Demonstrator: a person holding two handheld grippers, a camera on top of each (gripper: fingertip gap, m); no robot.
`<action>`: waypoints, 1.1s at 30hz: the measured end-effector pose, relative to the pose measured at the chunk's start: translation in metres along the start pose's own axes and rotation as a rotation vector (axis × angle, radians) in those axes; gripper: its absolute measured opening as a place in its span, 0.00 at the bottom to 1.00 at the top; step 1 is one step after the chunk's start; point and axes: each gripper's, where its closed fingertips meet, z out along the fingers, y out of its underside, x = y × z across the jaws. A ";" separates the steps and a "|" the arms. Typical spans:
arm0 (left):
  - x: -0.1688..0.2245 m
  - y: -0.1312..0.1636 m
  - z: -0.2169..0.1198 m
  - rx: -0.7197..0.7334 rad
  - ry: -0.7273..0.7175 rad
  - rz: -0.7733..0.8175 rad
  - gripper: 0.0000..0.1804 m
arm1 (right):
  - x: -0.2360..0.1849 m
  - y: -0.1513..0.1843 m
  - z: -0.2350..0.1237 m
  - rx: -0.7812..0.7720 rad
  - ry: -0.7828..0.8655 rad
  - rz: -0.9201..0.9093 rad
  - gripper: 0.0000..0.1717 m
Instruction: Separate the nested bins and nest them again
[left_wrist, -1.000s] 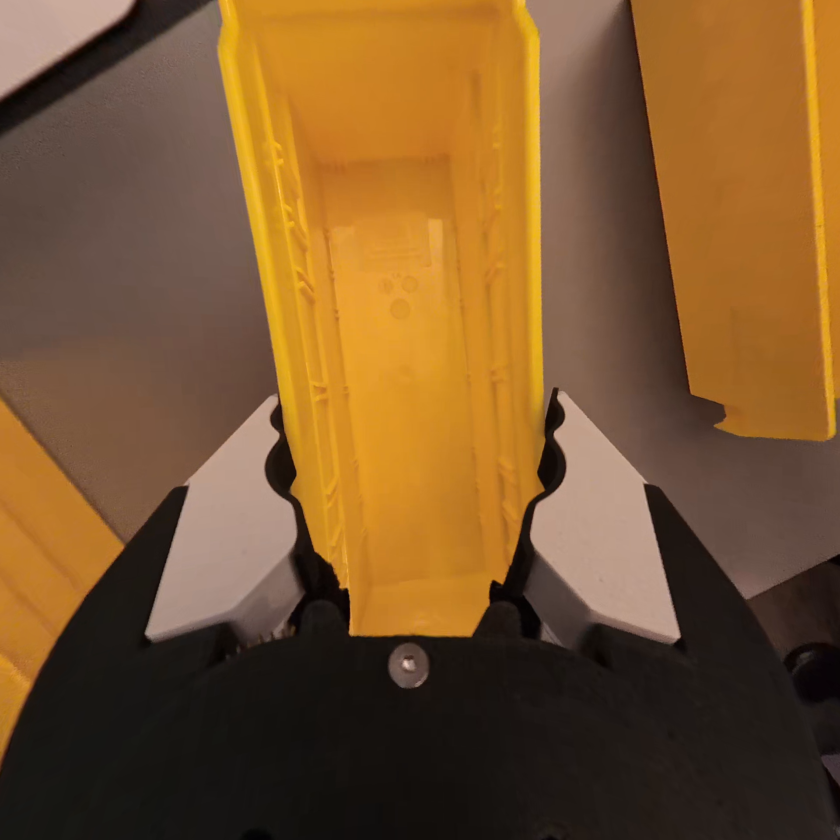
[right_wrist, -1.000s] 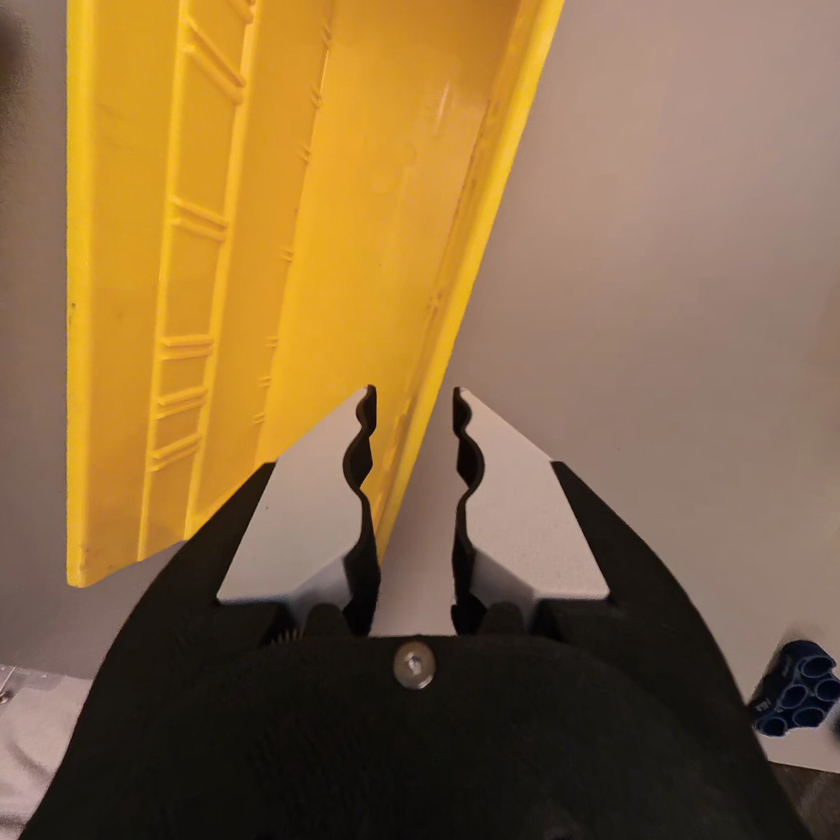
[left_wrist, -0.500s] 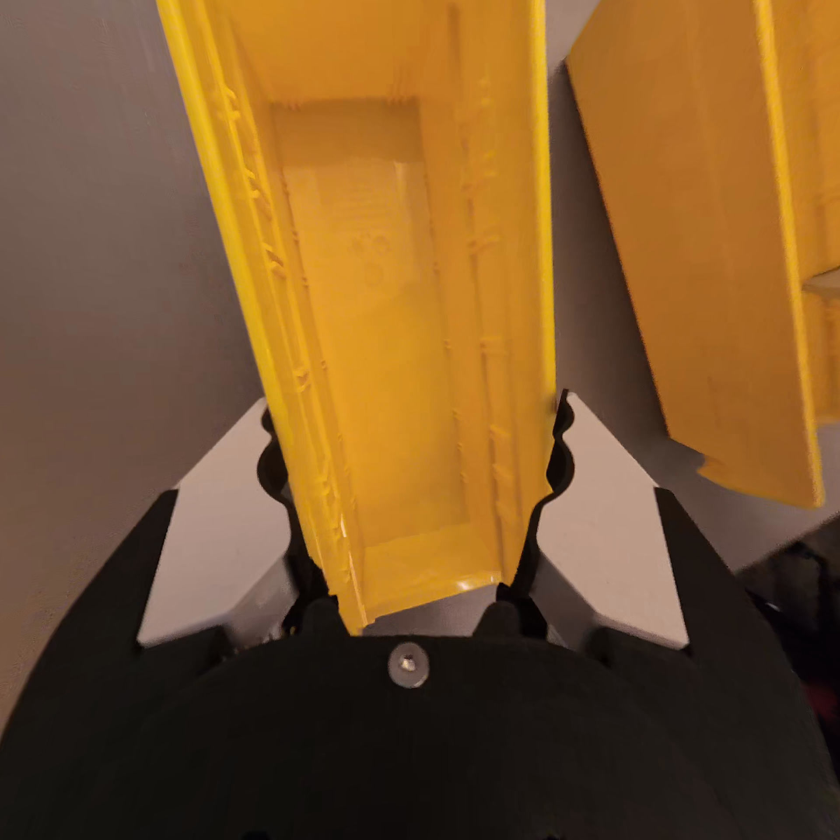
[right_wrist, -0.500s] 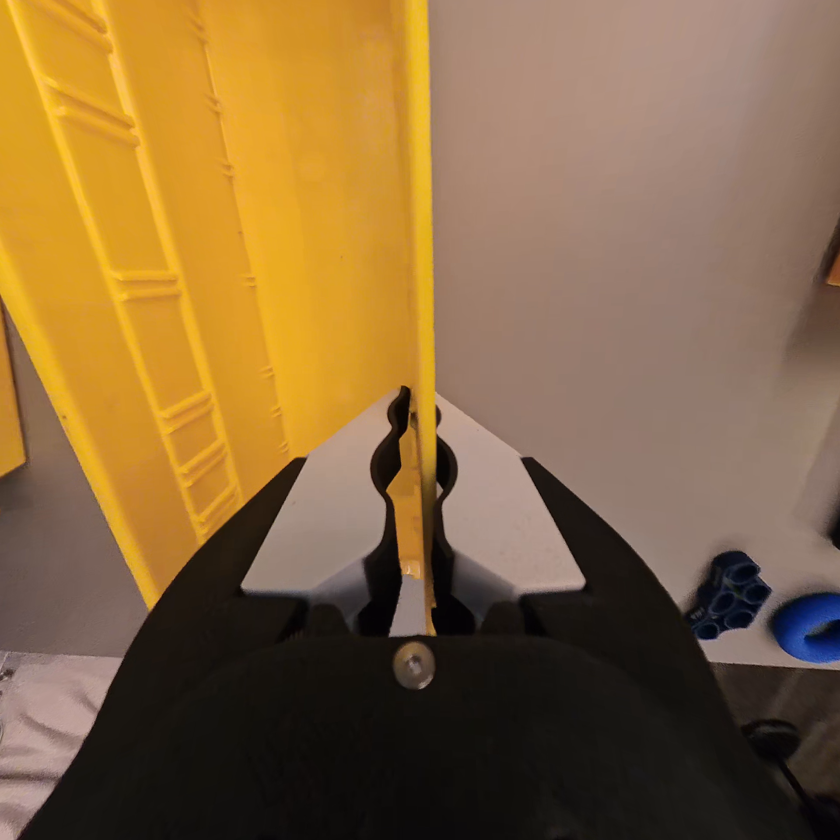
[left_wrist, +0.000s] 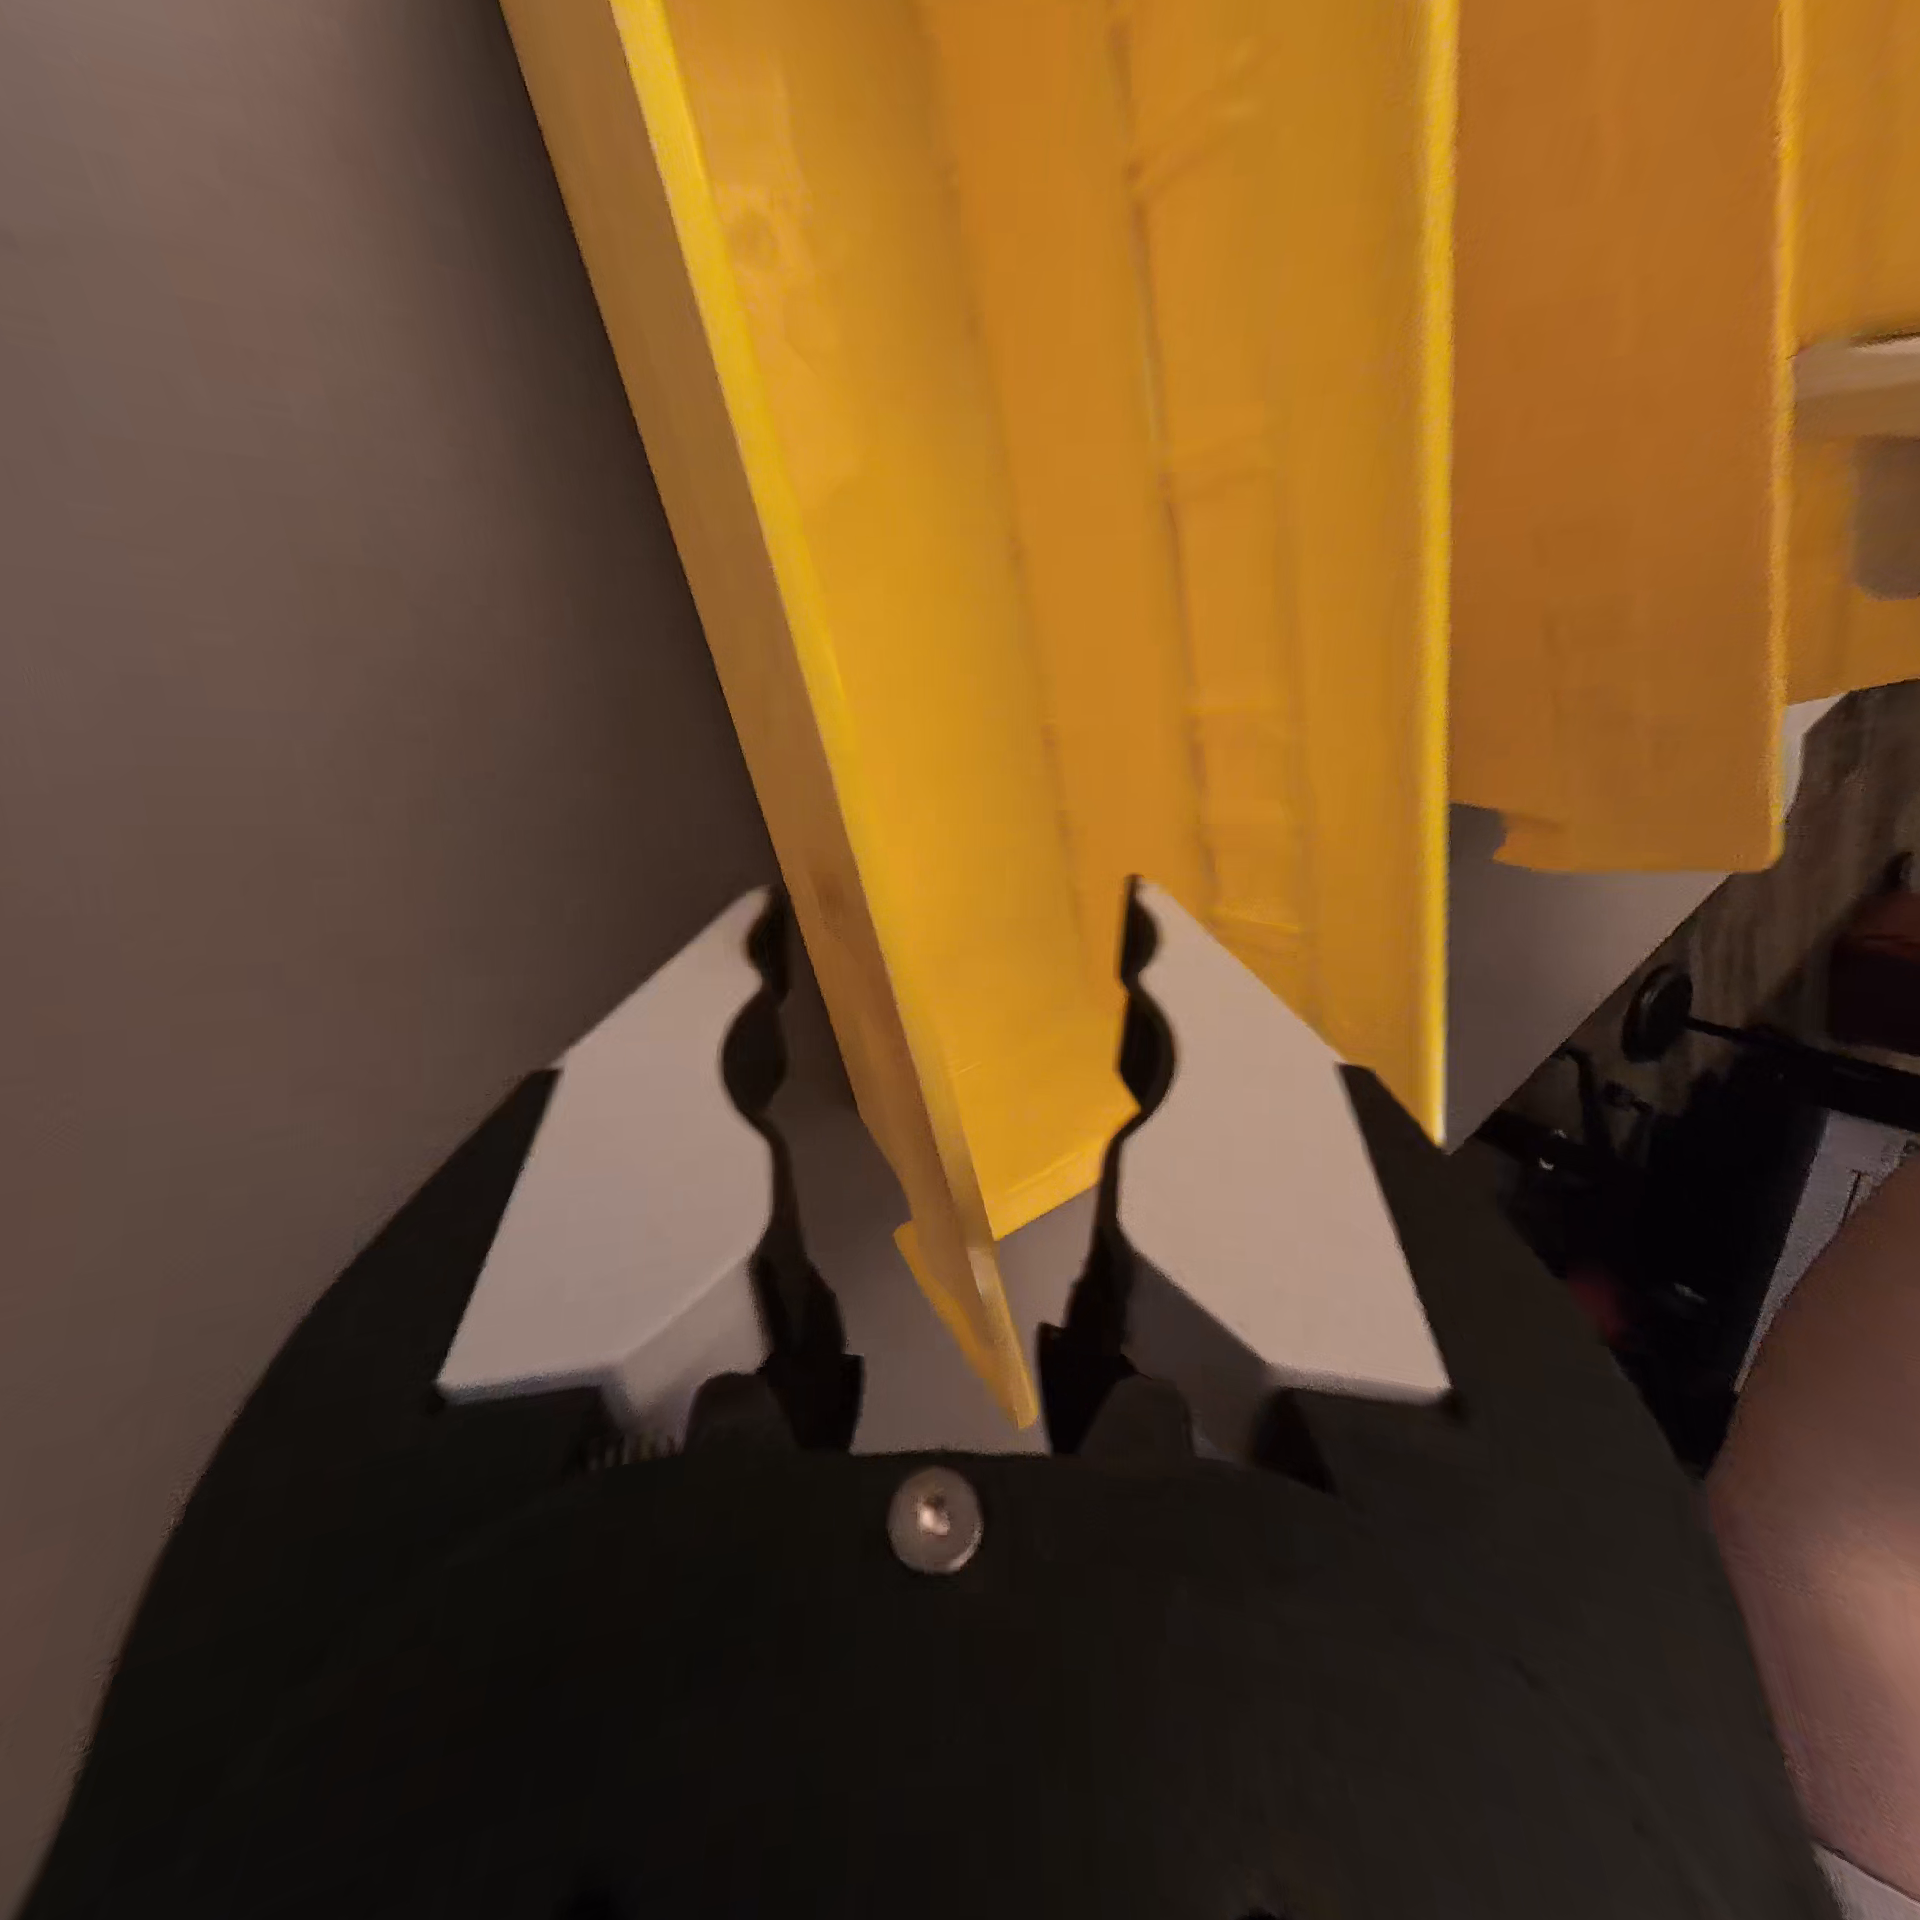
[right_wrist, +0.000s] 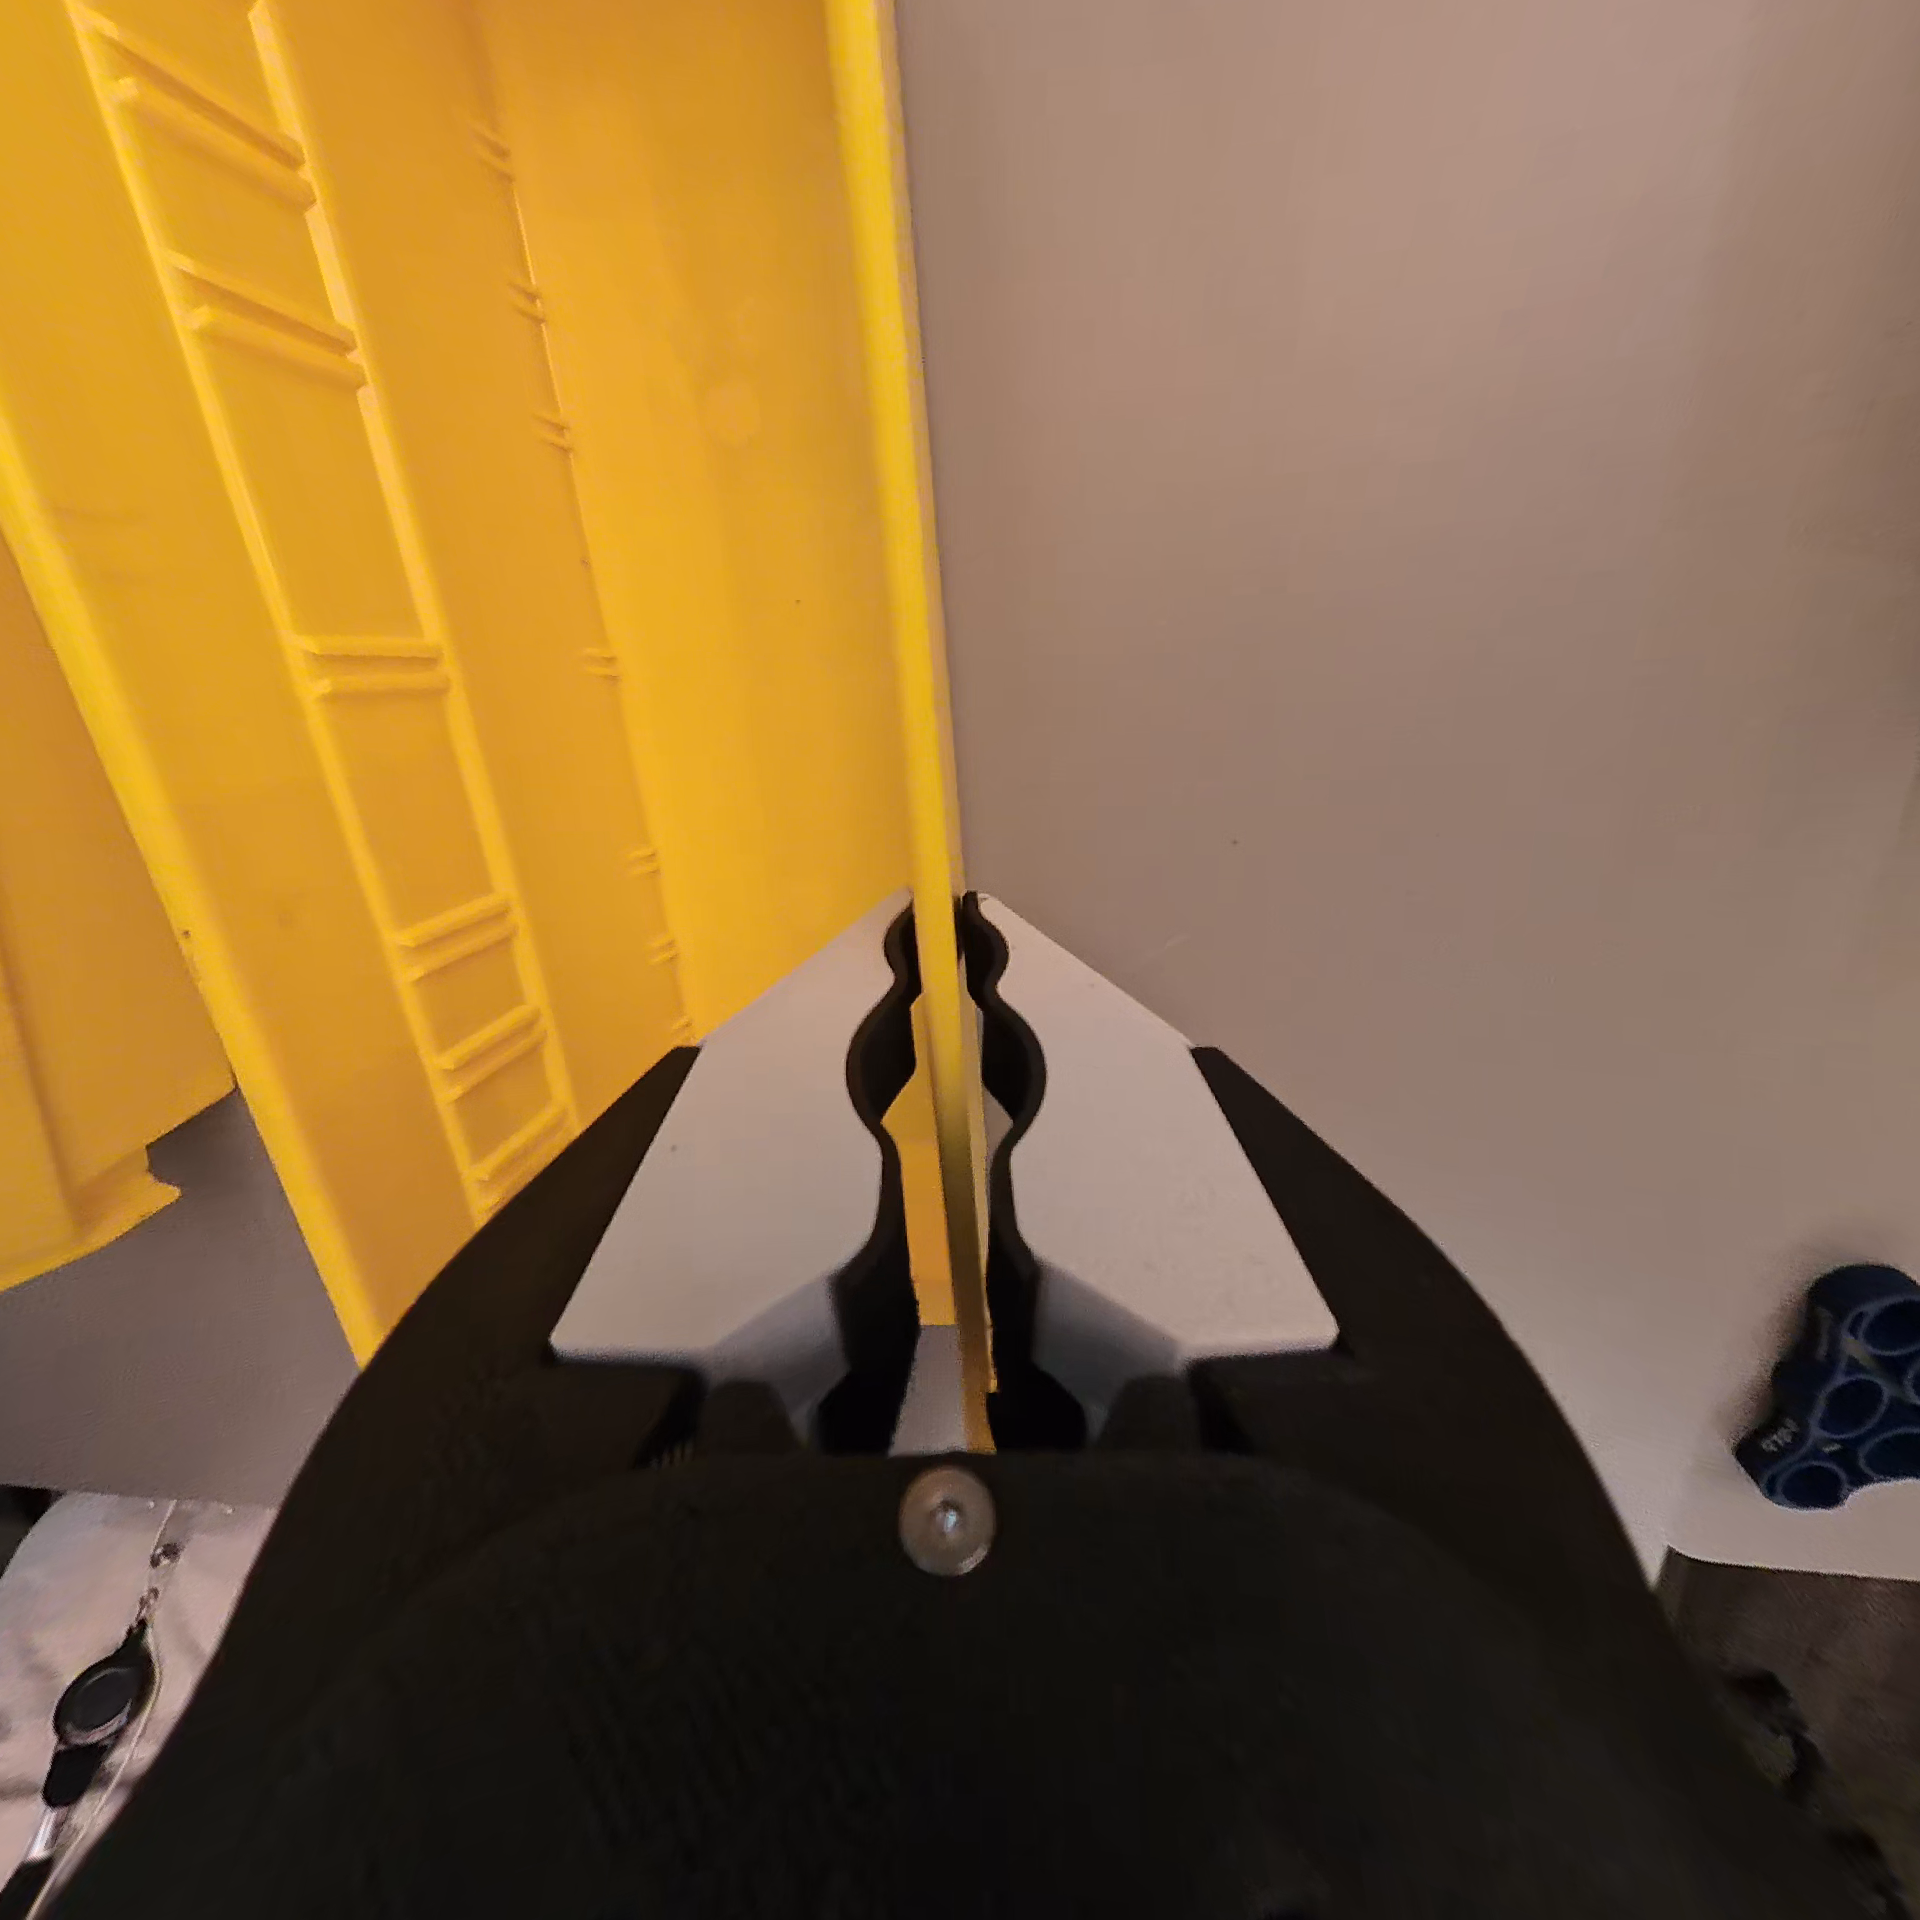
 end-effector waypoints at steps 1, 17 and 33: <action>-0.002 0.004 0.005 -0.021 -0.008 -0.003 0.28 | -0.001 0.000 0.000 0.004 0.000 -0.001 0.02; 0.037 -0.008 0.040 0.147 -0.038 -0.179 0.21 | -0.007 -0.007 0.003 0.049 0.013 0.110 0.03; 0.056 -0.010 0.044 0.123 0.052 -0.090 0.32 | -0.008 -0.017 0.001 0.122 0.007 0.143 0.19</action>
